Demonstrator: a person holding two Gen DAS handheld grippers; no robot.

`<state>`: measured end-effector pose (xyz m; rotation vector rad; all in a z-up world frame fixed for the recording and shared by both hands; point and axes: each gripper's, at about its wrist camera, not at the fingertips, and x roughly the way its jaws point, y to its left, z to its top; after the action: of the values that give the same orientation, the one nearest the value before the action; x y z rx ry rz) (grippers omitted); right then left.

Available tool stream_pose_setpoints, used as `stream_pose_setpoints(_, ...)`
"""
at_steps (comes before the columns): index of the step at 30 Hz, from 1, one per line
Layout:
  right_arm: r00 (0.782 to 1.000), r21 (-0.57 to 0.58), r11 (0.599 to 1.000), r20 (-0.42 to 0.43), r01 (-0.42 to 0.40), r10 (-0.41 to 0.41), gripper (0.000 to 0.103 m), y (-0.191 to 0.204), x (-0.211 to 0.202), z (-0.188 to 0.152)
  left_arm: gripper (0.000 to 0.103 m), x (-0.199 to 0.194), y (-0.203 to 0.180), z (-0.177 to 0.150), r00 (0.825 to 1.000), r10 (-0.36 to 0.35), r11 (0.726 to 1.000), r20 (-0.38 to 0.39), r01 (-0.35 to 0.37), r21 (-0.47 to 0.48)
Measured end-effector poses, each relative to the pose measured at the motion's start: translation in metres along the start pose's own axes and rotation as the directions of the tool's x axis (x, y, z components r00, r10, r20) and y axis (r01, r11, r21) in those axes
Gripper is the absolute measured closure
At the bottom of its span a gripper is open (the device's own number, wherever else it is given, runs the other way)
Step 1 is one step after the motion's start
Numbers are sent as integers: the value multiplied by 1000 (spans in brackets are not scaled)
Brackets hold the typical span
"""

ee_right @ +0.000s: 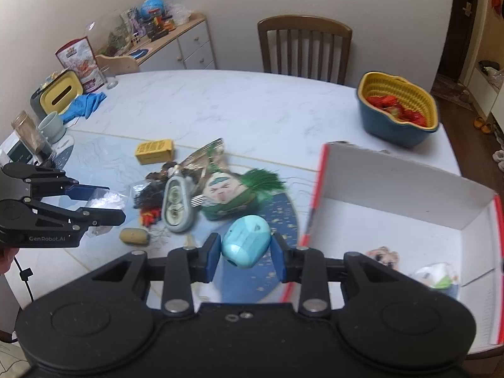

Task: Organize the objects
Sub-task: 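Carry both items into the red box and open both tools to release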

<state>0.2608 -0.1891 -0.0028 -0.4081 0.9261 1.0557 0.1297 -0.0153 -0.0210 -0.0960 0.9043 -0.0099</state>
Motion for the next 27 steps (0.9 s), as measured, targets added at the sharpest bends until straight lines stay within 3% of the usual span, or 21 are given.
stream_pose_setpoints(17,998,49,997,21,63,-64,70,-97,-32,-27,63,40,-117,62,997,-76,991,22,74,113)
stream_pose_setpoints(27,995,76,992,7,100,-101,70,-145,-33,-38,63,84,-176,83,995,-99,984,-27,102,145)
